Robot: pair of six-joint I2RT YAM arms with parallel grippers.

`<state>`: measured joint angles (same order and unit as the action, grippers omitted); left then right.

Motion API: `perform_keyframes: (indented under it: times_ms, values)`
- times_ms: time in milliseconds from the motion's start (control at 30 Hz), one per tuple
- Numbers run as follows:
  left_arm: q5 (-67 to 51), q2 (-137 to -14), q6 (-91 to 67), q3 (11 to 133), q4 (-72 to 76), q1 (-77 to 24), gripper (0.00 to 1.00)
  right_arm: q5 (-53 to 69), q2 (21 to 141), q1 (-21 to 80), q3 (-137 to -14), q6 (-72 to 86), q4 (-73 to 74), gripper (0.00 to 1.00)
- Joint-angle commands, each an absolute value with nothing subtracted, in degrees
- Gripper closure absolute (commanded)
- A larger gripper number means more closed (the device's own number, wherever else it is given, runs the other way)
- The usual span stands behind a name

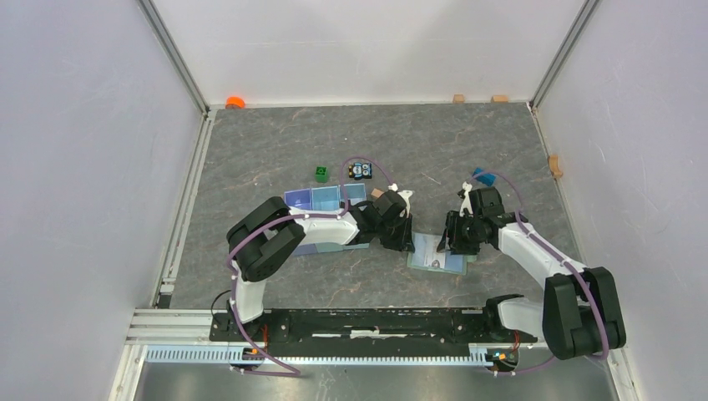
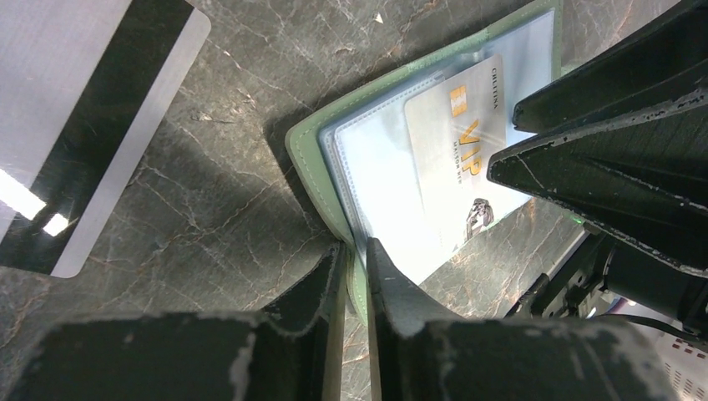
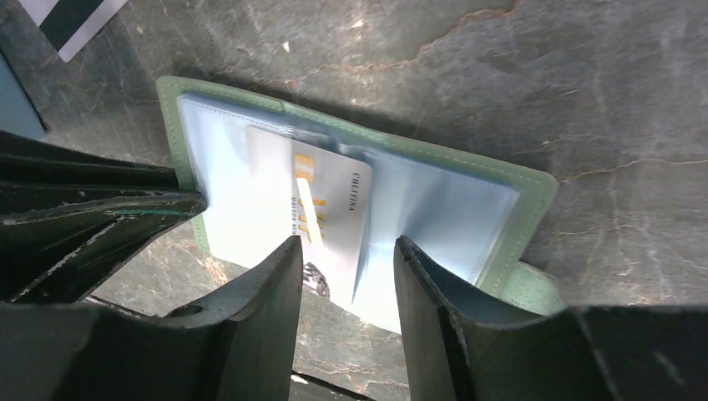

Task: Put the credit cards into the card holder
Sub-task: Insert the credit card into the card holder.

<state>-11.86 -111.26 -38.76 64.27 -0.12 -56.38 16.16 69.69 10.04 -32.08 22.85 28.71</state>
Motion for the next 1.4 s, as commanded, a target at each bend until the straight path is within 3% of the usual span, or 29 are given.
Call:
perform_keyframes:
  times_ms: [0, 600, 1000, 1367]
  values:
    - [-12.7, -113.0, -39.6, 62.8, -3.0, -57.1, 0.79, 15.6, 68.3, 12.2, -34.2, 24.2, 29.2, 0.51]
    - [-14.7, -112.2, -39.7, 62.6, -0.6, -57.0, 0.57, 13.2, 70.7, 19.2, -37.5, 29.2, 27.0, 0.54]
    - [-14.3, -111.7, -40.0, 61.6, -0.4, -56.6, 0.56, 4.5, 69.1, 19.1, -37.1, 27.7, 31.9, 0.49]
    - [-14.6, -111.8, -39.9, 61.7, -0.3, -56.3, 0.58, 6.9, 69.8, 19.1, -33.2, 28.2, 29.6, 0.52]
